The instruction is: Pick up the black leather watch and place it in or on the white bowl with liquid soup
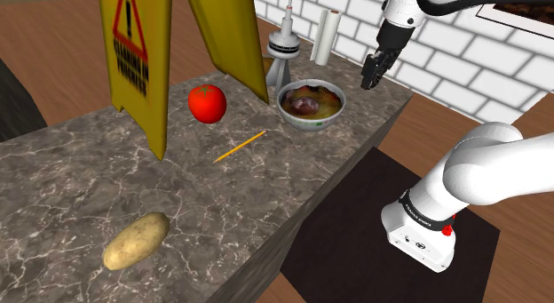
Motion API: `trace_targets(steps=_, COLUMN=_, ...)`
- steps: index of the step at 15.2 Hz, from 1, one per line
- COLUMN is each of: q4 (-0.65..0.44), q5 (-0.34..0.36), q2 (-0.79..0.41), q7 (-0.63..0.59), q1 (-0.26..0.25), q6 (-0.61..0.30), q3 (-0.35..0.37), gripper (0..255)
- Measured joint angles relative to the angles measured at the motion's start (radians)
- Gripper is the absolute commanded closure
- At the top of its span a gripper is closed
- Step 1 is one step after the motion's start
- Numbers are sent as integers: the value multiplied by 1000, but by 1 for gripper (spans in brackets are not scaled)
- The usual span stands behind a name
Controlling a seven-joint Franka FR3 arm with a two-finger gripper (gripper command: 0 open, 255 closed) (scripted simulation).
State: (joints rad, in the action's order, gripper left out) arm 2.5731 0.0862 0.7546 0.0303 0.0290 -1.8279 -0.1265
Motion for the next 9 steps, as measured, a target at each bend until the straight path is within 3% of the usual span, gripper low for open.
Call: trace_targets(steps=9, q4=-107, q5=-14, q2=0, q7=-10, q1=-8, q6=107, q3=18, gripper=255)
